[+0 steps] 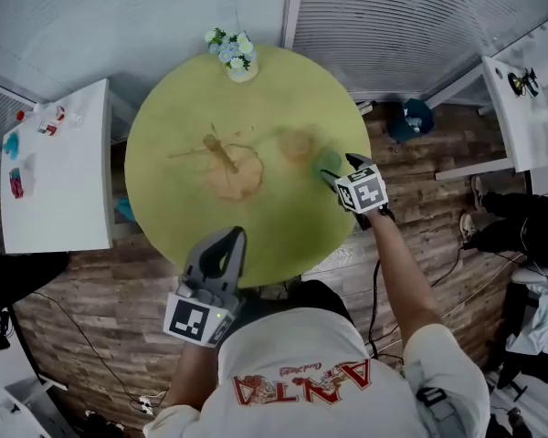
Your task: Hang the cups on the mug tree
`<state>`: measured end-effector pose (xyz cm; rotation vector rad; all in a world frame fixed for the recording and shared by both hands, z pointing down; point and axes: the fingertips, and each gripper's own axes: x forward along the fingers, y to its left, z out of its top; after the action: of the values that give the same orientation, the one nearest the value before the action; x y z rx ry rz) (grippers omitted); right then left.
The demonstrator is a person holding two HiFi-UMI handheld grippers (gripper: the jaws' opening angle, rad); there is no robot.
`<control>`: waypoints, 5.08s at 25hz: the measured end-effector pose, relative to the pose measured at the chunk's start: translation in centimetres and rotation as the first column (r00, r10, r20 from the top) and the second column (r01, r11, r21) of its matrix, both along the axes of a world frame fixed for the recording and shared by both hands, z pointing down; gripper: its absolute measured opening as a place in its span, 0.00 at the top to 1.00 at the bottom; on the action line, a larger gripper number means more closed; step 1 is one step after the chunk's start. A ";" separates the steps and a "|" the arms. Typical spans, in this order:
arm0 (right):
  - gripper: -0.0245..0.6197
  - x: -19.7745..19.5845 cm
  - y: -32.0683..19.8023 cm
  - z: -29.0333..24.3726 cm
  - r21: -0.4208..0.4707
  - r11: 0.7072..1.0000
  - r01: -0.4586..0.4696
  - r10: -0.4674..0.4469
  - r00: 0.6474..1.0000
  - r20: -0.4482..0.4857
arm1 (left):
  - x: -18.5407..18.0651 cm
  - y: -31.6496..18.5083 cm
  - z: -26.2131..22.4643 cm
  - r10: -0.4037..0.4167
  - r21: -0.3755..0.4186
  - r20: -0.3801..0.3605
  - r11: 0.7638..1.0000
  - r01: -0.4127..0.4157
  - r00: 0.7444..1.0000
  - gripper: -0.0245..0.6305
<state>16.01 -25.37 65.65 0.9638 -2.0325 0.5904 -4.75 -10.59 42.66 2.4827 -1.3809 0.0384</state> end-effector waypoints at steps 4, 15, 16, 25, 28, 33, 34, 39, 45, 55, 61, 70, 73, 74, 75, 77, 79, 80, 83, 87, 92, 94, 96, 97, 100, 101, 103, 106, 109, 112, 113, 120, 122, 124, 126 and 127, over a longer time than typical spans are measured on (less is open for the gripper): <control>0.48 -0.4 -0.4 2.2 -0.031 0.999 0.020 -0.021 0.999 -0.030 | -0.2 -0.2 0.4 -0.008 -0.014 -0.002 1.000 0.008 1.000 0.95; 0.56 0.2 -1.0 1.7 0.037 0.998 -0.040 0.040 0.999 0.008 | -0.8 0.1 0.7 -0.020 -0.025 -0.003 0.999 0.020 1.000 0.95; 0.56 0.4 -0.9 1.0 0.045 0.997 -0.055 0.054 0.998 0.031 | -0.8 0.2 0.7 -0.021 -0.024 -0.005 1.000 0.021 1.000 0.95; 0.56 -2.4 0.2 -10.6 0.122 0.980 -0.158 0.102 0.922 0.374 | -1.3 1.0 0.0 -0.021 -0.008 -0.025 1.000 0.021 0.999 0.95; 0.56 -5.2 0.6 -13.3 0.108 0.983 -0.150 0.078 0.866 0.495 | -1.8 1.4 -0.1 -0.031 -0.006 -0.029 1.000 0.031 0.999 0.95; 0.56 -10.0 0.7 -12.9 0.015 0.990 -0.137 0.101 0.795 0.599 | -3.5 2.1 -0.2 -0.062 -0.010 -0.031 0.998 0.062 0.998 0.95; 0.56 -10.7 0.6 -12.5 -0.007 0.990 -0.140 0.115 0.784 0.610 | -3.9 2.2 -0.2 -0.066 -0.009 -0.030 0.998 0.066 0.997 0.95; 0.56 -13.0 -0.1 -10.2 -0.101 0.982 -0.160 0.188 0.758 0.624 | -5.5 2.8 0.0 -0.086 -0.013 -0.031 0.996 0.086 0.996 0.95; 0.56 -13.7 -1.1 -7.3 -0.192 0.965 -0.178 0.259 0.766 0.588 | -6.3 2.9 0.1 -0.109 -0.026 -0.042 0.994 0.108 0.993 0.95; 0.56 -15.3 -1.7 -5.0 -0.320 0.931 -0.175 0.343 0.717 0.607 | -6.8 2.0 0.5 -0.114 -0.030 -0.045 0.993 0.113 0.992 0.95; 0.56 -16.1 -1.7 -4.1 -0.379 0.910 -0.167 0.381 0.693 0.611 | -7.1 1.8 0.7 -0.112 -0.025 -0.041 0.994 0.111 0.993 0.95; 0.56 -15.7 -2.1 -2.5 -0.499 0.847 -0.183 0.496 0.606 0.621 | -7.3 1.6 1.2 -0.117 -0.045 -0.040 0.992 0.115 0.992 0.95; 0.56 -15.7 -2.1 -2.5 -0.495 0.851 -0.174 0.488 0.609 0.625 | -7.3 1.5 1.2 -0.116 -0.052 -0.044 0.992 0.114 0.992 0.95; 0.56 -15.7 -2.1 -2.5 -0.490 0.855 -0.169 0.480 0.614 0.627 | -7.3 1.5 1.2 -0.115 -0.051 -0.040 0.992 0.112 0.993 0.95; 0.56 -15.8 -2.0 -2.6 -0.481 0.861 -0.163 0.469 0.619 0.630 | -7.2 1.5 1.2 -0.112 -0.048 -0.036 0.993 0.110 0.993 0.95; 0.56 -16.0 -1.9 -3.0 -0.450 0.881 -0.146 0.434 0.627 0.647 | -7.2 1.5 1.3 -0.109 -0.047 -0.032 0.993 0.107 0.994 0.95; 0.50 -16.2 -1.8 -3.5 -0.409 0.904 -0.128 0.390 0.639 0.663 | -7.2 1.5 1.3 -0.107 -0.048 -0.031 0.993 0.106 0.994 0.95; 0.48 -16.2 -1.7 -3.7 -0.389 0.913 -0.121 0.369 0.651 0.663 | -7.2 1.5 1.3 -0.106 -0.048 -0.031 0.993 0.105 0.994 0.95; 0.48 -15.7 -1.4 -4.1 -0.341 0.932 -0.125 0.331 0.682 0.652 | -7.0 1.4 1.2 -0.104 -0.040 -0.040 0.994 0.102 0.994 0.95; 0.48 -14.1 -1.3 -5.1 -0.291 0.944 -0.153 0.314 0.682 0.661 | -6.7 1.4 0.9 -0.093 -0.029 -0.038 0.995 0.092 0.995 0.95; 0.50 -11.9 -0.4 -8.2 -0.107 0.979 -0.176 0.203 0.738 0.643 | -6.3 1.5 0.2 -0.088 -0.014 -0.052 0.996 0.087 0.995 0.95; 0.62 -11.2 0.2 -10.2 -0.010 0.983 -0.184 0.148 0.756 0.638 | -6.0 1.5 -0.1 -0.074 -0.002 -0.047 0.997 0.074 0.996 0.95; 0.68 -10.5 1.0 -12.2 0.070 0.979 -0.192 0.105 0.767 0.633 | -5.6 1.4 -0.5 -0.062 0.017 -0.048 0.998 0.063 0.997 0.95; 0.73 -10.3 1.5 -13.2 0.103 0.975 -0.197 0.088 0.768 0.634 | -5.4 1.4 -0.7 -0.055 0.021 -0.047 0.998 0.056 0.997 0.95; 0.83 -9.7 3.1 -16.4 0.206 0.955 -0.211 0.037 0.779 0.626 | -5.2 1.5 -1.3 -0.044 0.022 -0.049 0.999 0.045 0.998 0.95; 0.86 -9.5 3.8 -17.3 0.244 0.947 -0.209 0.016 0.788 0.615 | -5.2 1.5 -1.5 -0.044 0.022 -0.054 0.999 0.045 0.998 0.95; 0.91 -9.3 5.0 -19.1 0.310 0.930 -0.196 -0.027 0.806 0.591 | -5.1 1.5 -1.9 -0.041 0.029 -0.061 0.999 0.043 0.997 0.95; 0.95 -8.7 6.7 -21.5 0.378 0.904 -0.200 -0.059 0.817 0.573 | -4.6 1.4 -2.6 -0.024 0.050 -0.061 0.998 0.027 0.998 0.95; 0.96 -7.9 8.3 -23.6 0.442 0.870 -0.219 -0.070 0.833 0.549 | -4.1 1.4 -3.4 -0.007 0.064 -0.065 0.998 0.011 0.998 0.95; 0.96 -7.6 10.1 -25.5 0.495 0.842 -0.212 -0.093 0.848 0.521 | -3.9 1.5 -4.3 0.005 0.082 -0.068 0.997 0.001 0.998 0.95; 0.96 -7.5 10.6 -26.0 0.505 0.836 -0.212 -0.097 0.851 0.516 | -3.9 1.5 -4.6 0.007 0.090 -0.066 0.996 -0.001 0.998 0.95; 0.96 -7.6 13.1 -28.9 0.559 0.805 -0.199 -0.139 0.852 0.504 | -3.5 1.9 -6.4 0.019 0.126 -0.049 0.992 -0.012 0.999 0.95; 0.96 -7.7 13.3 -29.3 0.566 0.801 -0.197 -0.145 0.853 0.502 | -3.3 2.1 -6.6 0.022 0.133 -0.041 0.991 -0.017 0.999 0.95; 0.96 -7.8 13.4 -29.2 0.565 0.802 -0.193 -0.148 0.853 0.501 | -3.3 2.2 -6.6 0.022 0.135 -0.038 0.991 -0.016 0.999 0.95; 0.96 -7.9 13.7 -29.0 0.560 0.807 -0.188 -0.147 0.854 0.498 | -3.2 2.5 -6.7 0.020 0.135 -0.036 0.991 -0.015 0.999 0.95; 0.96 -7.9 13.8 -28.9 0.557 0.809 -0.185 -0.146 0.856 0.496 | -3.2 2.6 -6.7 0.019 0.137 -0.032 0.990 -0.015 0.999 0.95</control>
<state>8.14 -11.55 36.79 1.2833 -2.7995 0.2204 -7.96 -7.96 35.99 2.5941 -1.3923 -0.0962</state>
